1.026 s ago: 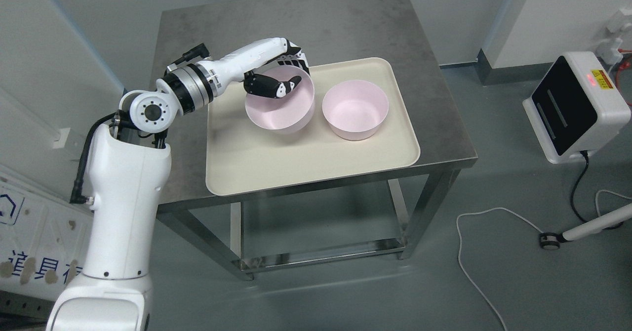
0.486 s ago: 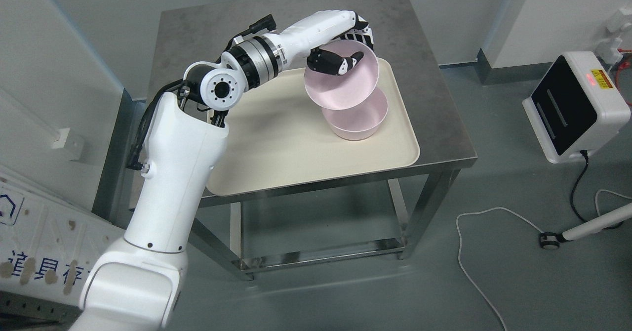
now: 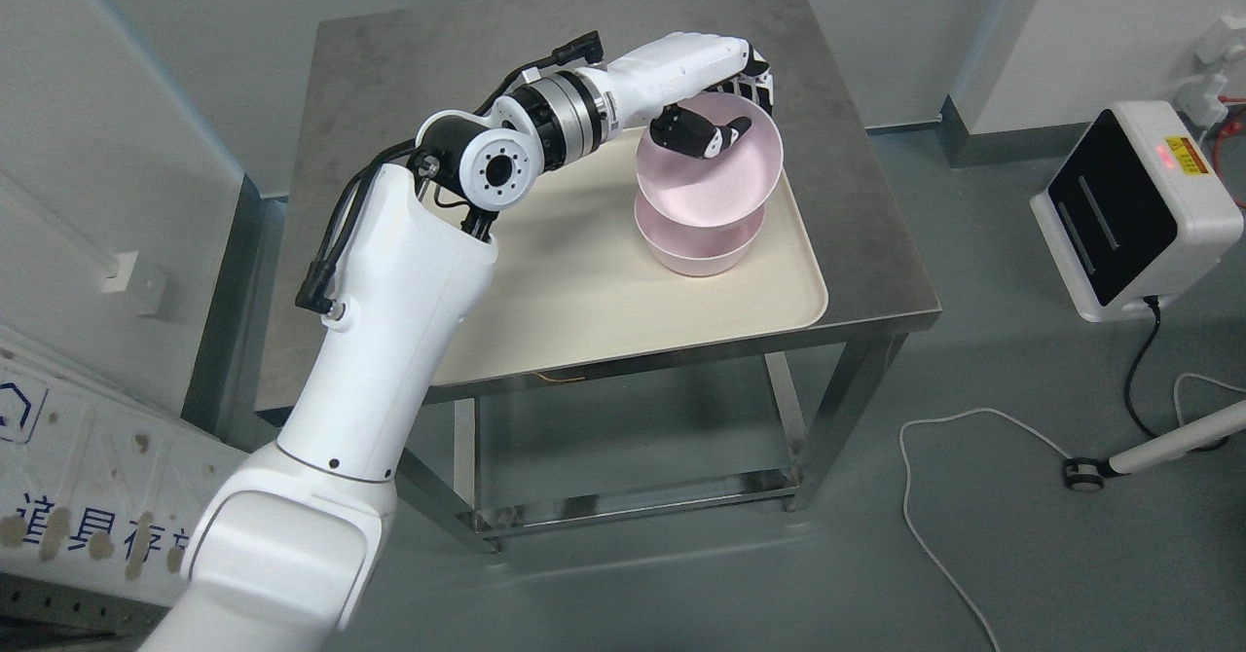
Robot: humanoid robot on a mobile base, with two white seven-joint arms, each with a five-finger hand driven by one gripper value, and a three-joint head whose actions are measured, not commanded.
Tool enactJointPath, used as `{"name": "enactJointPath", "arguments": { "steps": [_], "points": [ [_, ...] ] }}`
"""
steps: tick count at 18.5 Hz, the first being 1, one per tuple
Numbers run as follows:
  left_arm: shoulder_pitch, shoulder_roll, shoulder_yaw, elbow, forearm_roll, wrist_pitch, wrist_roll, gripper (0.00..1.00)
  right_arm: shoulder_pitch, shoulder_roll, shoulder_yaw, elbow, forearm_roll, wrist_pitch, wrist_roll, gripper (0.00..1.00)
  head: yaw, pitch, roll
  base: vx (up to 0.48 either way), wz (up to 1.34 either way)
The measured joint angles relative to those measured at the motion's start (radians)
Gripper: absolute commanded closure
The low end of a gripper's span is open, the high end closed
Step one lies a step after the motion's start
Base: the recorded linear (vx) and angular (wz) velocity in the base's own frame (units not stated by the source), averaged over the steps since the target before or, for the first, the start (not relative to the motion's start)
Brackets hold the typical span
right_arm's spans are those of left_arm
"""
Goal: Stack pink IKEA bowls on left shelf middle
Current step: 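Lift the pink bowl and lower it into the other pink bowl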
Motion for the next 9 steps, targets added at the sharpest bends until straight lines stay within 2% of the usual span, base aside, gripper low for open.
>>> {"name": "enactJointPath", "arguments": {
  "steps": [3,5,9],
  "points": [
    [-0.002,-0.008,-0.004,0.013,-0.007,0.000,-0.010,0.96,0.000,0.000,0.000,0.000,0.000,0.000,0.000,0.00,0.0000,0.000,0.000,0.000,0.00],
    [-0.003,-0.012,-0.003,0.019,-0.010,0.003,-0.030,0.69,0.000,0.000,0.000,0.000,0.000,0.000,0.000,0.00,0.0000,0.000,0.000,0.000,0.00],
    [-0.004,-0.018,0.003,0.027,-0.013,-0.002,-0.047,0.54,0.000,0.000,0.000,0.000,0.000,0.000,0.000,0.00,0.0000,0.000,0.000,0.000,0.00]
  ]
}}
